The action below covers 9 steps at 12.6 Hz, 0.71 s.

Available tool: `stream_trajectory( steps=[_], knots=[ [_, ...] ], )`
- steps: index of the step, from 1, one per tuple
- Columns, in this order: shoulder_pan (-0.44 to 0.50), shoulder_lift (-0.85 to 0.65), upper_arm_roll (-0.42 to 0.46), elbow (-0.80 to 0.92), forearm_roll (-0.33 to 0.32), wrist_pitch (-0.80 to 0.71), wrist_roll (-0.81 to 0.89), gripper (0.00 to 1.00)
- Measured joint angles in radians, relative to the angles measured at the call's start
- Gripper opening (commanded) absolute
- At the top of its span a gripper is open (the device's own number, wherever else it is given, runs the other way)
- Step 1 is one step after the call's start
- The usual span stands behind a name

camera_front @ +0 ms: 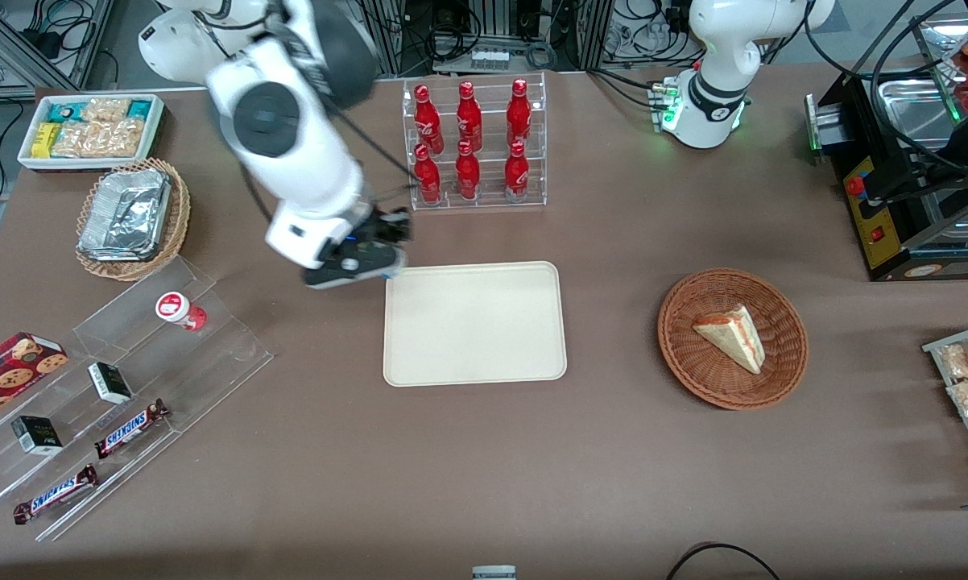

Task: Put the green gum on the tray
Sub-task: 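Carry the held gum tub over the cream tray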

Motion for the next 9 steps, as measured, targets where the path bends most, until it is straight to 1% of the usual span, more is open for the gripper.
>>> stream_trajectory(
  steps=[2,5,9],
  knots=[
    [0.042,0.074,-0.001,0.017,0.001,0.076,0.071,0.00],
    [0.076,0.164,-0.001,0.013,0.003,0.185,0.126,0.00],
    [0.106,0.231,-0.002,-0.063,0.005,0.353,0.179,0.00]
  ],
)
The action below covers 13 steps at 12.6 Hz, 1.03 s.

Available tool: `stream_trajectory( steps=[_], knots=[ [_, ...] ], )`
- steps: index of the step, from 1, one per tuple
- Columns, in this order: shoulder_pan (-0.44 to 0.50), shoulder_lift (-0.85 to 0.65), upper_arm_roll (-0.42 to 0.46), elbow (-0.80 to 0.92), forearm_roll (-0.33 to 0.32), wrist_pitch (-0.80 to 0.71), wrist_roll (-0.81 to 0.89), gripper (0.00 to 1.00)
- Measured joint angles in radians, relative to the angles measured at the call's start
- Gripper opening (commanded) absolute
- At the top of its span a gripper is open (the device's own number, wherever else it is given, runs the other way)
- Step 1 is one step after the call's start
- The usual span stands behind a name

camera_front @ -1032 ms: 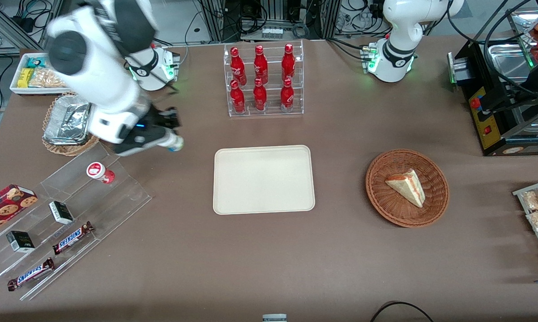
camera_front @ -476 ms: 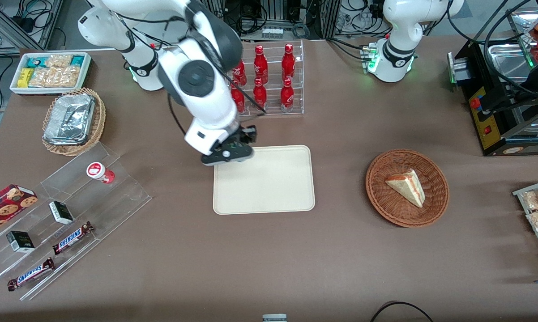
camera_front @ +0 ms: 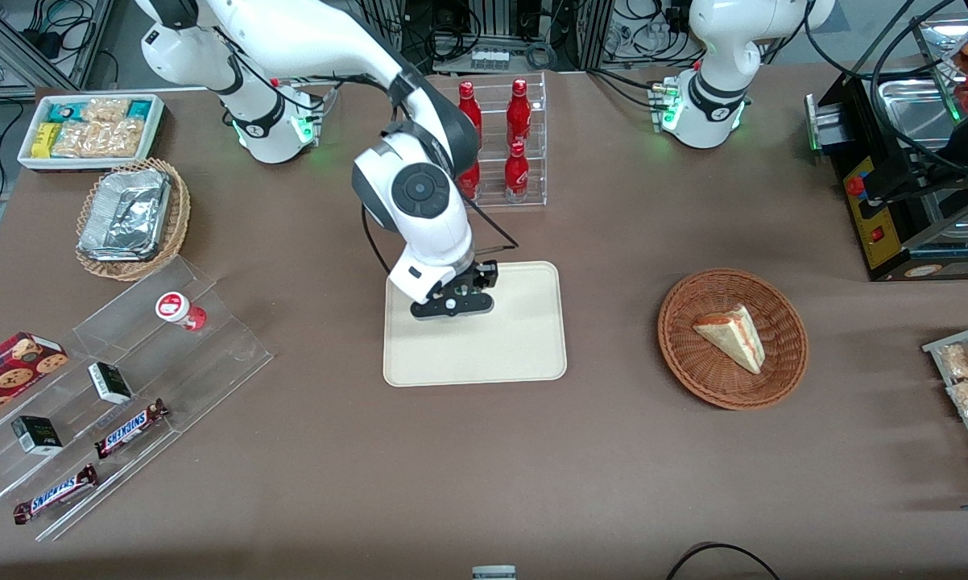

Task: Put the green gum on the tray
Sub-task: 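Carry the held gum tub over the cream tray, then lower the gum tub onto the tray and open the right gripper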

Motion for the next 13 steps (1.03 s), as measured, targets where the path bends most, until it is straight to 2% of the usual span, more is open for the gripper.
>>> stream_trajectory(
  steps=[4,9,13],
  knots=[
    [0.049,0.015,-0.001,-0.171,0.001,0.214,0.079,0.00],
    [0.106,0.028,-0.008,-0.212,0.001,0.257,0.163,0.00],
    [0.109,0.042,-0.019,-0.226,-0.002,0.322,0.179,0.00]
  ],
)
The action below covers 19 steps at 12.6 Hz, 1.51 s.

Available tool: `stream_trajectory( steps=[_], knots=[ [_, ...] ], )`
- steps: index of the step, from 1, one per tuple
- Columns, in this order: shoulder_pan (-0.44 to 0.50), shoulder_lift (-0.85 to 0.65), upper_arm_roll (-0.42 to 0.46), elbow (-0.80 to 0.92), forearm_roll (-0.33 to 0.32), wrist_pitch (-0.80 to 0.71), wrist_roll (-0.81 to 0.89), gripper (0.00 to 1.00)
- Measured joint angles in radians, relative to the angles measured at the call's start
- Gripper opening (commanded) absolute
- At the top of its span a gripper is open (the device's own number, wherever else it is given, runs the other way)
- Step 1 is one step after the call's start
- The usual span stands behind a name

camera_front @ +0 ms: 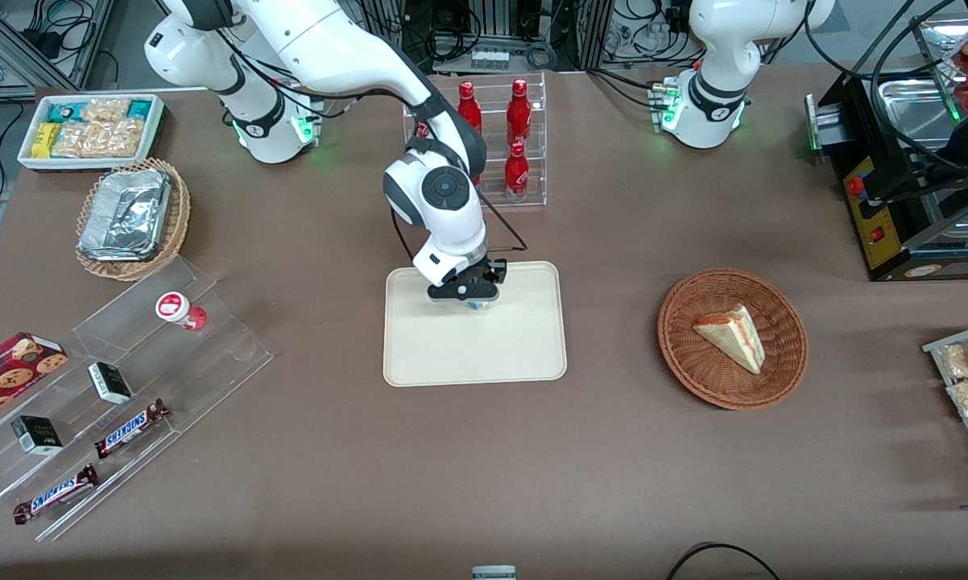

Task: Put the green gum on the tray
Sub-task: 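Lower the gum tub onto the tray and open the right gripper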

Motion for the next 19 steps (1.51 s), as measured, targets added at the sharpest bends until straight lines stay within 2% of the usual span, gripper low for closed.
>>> stream_trajectory(
  steps=[5,8,10,11,12,19],
  knots=[
    [0.000,0.001,-0.015,0.000,-0.085,0.010,0.054,0.00],
    [0.000,0.007,-0.015,0.000,-0.087,0.012,0.056,0.04],
    [0.000,0.013,-0.015,0.000,-0.087,0.013,0.057,0.27],
    [0.000,0.015,-0.015,0.000,-0.087,0.014,0.058,0.49],
    [0.000,0.015,-0.015,0.000,-0.087,0.014,0.058,0.99],
    [-0.027,-0.033,-0.025,0.012,-0.087,-0.028,0.016,1.00]
  ],
)
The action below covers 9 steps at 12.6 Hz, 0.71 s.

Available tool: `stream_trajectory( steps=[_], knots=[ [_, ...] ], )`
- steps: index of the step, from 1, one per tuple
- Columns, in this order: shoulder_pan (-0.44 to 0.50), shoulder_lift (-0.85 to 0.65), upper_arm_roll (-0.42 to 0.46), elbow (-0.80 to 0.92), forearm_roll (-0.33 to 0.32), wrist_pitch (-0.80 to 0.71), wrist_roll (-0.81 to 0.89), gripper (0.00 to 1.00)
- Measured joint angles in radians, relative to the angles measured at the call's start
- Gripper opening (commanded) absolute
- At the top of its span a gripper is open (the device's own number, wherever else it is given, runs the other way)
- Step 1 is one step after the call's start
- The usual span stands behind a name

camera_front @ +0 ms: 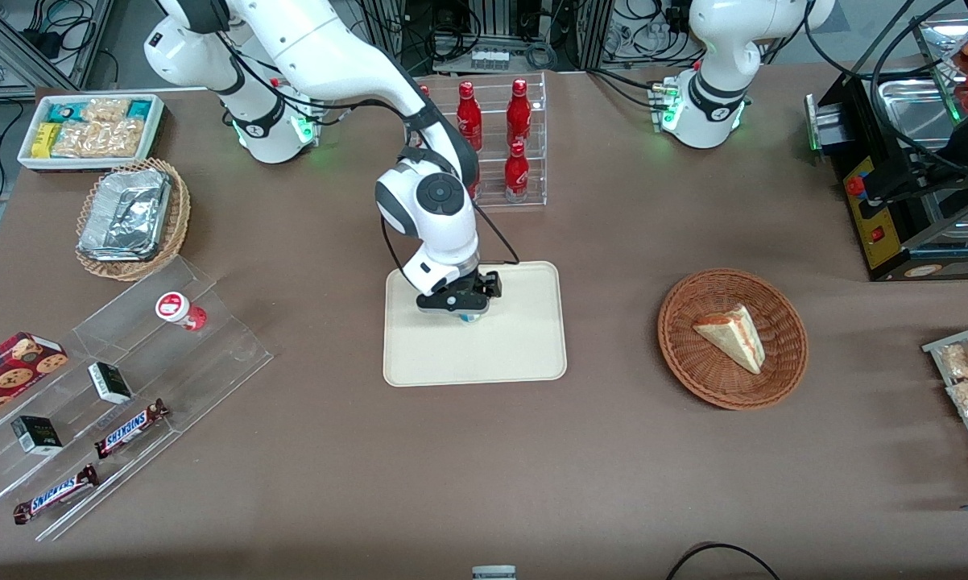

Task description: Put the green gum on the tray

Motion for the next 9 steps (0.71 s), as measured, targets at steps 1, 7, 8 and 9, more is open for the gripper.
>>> stream_trajectory(
  steps=[1,7,8,9],
  knots=[
    [-0.019,-0.038,-0.001,0.004,0.000,-0.050,-0.047,1.00],
    [-0.270,-0.319,-0.003,0.009,0.129,-0.432,-0.453,1.00],
    [-0.336,-0.355,-0.004,0.014,0.138,-0.507,-0.517,1.00],
    [-0.396,-0.386,-0.003,0.024,0.140,-0.583,-0.561,1.00]
  ],
)
